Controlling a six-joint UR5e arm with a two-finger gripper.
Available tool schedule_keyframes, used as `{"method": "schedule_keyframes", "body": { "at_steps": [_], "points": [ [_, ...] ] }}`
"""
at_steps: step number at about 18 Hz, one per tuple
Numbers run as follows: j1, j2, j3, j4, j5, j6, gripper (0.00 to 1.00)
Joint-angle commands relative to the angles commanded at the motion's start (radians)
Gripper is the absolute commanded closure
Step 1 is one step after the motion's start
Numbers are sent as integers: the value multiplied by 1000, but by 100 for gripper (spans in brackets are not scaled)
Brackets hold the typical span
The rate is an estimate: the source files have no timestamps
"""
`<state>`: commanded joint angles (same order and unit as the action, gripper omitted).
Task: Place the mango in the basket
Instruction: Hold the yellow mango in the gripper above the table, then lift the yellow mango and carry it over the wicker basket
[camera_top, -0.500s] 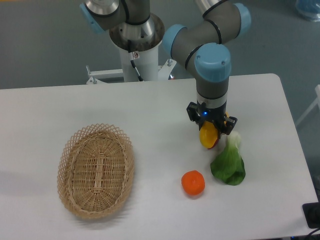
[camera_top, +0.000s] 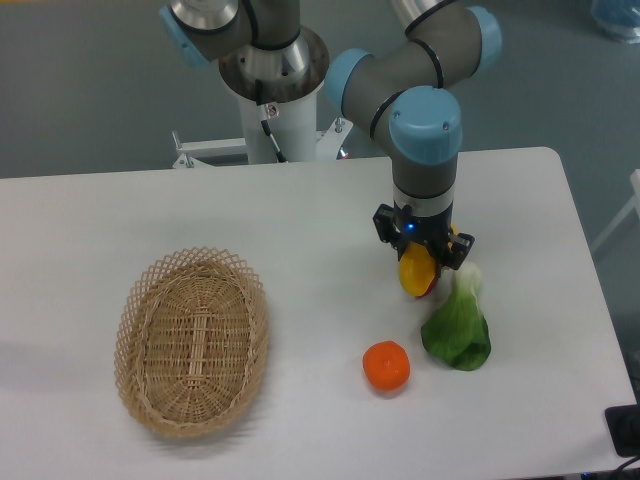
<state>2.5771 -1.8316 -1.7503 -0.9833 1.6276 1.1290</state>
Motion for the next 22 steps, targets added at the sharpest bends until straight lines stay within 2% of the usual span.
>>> {"method": "schedule_keyframes", "body": {
  "at_steps": [10,22],
  "points": [
    [-14,0,-9,0,0,-24,53],
    [-153,-15,0,14,-9,-207,54]
  ]
}}
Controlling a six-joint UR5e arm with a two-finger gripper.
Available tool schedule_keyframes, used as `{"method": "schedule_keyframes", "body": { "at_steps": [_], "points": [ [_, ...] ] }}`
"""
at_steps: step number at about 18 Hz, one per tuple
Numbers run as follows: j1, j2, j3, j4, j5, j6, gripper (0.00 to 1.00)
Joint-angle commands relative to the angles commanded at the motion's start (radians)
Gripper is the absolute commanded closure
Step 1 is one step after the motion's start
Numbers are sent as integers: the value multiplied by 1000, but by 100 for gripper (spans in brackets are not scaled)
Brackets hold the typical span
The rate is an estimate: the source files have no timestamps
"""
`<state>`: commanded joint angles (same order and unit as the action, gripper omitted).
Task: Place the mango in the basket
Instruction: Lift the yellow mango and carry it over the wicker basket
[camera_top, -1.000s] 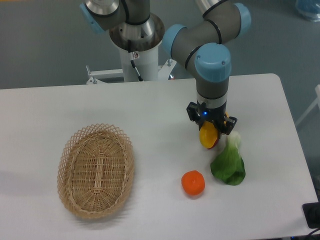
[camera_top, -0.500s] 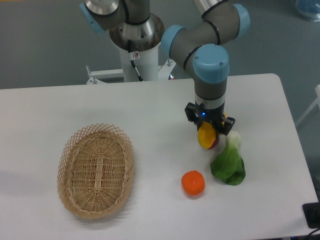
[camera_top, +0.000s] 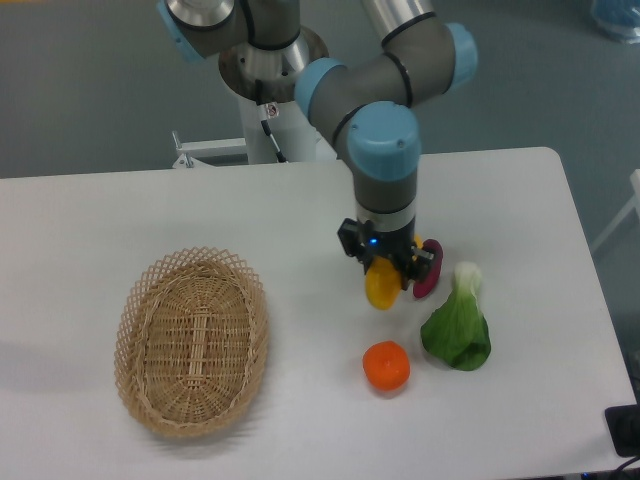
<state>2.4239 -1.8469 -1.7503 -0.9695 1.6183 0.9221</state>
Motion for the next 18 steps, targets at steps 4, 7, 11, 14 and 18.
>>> {"method": "schedule_keyframes", "body": {
  "at_steps": [4,7,11,14,18],
  "points": [
    [-71,-34,35,2,3,-81,53],
    [-136,-66,61,24,3,-155,53],
    [-233,-94,95,38,5,-210,53],
    [-298,-109,113,37,8,-249,53],
    [-376,-126,106,38,9,-276,53]
  ]
}}
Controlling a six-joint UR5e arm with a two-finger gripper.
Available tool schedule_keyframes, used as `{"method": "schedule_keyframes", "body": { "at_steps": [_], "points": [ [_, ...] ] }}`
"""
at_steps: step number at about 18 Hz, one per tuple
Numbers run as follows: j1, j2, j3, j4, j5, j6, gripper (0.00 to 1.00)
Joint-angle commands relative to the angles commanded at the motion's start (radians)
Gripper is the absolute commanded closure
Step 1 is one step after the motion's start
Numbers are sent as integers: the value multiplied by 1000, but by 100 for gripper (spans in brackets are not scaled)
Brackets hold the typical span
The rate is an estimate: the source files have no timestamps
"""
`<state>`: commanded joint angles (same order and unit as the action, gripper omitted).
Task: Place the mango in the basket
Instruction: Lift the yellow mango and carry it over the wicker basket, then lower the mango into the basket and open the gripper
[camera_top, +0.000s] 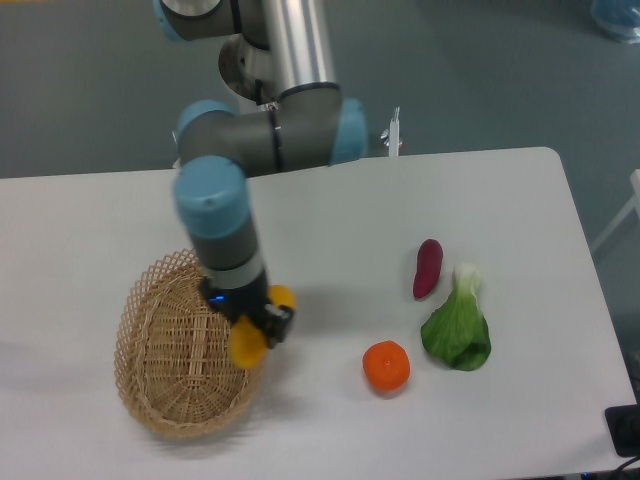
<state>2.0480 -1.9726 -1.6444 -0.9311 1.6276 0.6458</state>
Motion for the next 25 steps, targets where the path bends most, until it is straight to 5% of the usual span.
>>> {"method": "schedule_keyframes", "body": {
  "at_steps": [19,25],
  "points": [
    [-72,-97,-8,23,2,2,45],
    [-72,-107,-8,28,0,2,25]
  ]
}}
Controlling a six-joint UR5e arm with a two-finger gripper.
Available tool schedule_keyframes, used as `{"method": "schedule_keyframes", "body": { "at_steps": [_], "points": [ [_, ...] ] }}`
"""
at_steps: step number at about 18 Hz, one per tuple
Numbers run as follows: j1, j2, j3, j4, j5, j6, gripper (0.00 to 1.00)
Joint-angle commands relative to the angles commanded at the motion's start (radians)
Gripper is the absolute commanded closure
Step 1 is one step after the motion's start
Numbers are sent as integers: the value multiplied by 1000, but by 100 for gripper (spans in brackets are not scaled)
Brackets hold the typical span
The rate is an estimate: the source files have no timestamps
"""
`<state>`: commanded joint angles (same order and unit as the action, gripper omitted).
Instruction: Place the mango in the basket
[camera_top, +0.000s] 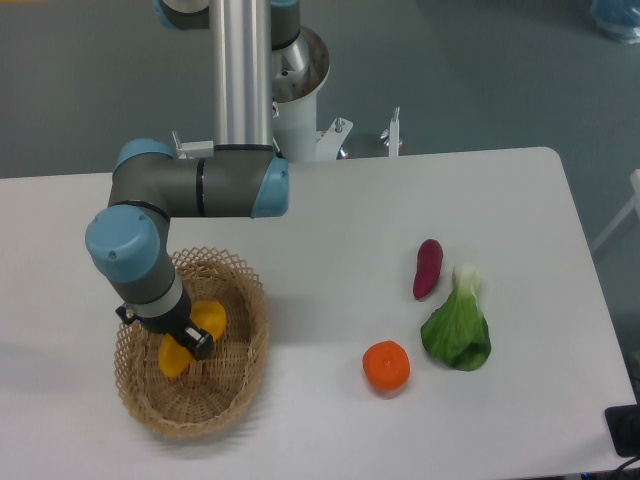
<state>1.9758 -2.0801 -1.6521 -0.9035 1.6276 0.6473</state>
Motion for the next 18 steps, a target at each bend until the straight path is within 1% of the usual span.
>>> {"method": "schedule_keyframes", "body": {
  "at_steps": [1,2,8,9,11,14,18],
  "points": [
    [0,6,2,-3,-5,-5,10],
    [0,9,5,2,-11,-5,0],
    [3,32,3,6,-9,-15,0],
    [14,37,2,6,-8,-15,0],
    [55,67,-2,5,-5,-11,0],
    [150,118,-3,-6,-3,8,0],
    [277,161,-3,-9,-3,95,0]
  ]
}}
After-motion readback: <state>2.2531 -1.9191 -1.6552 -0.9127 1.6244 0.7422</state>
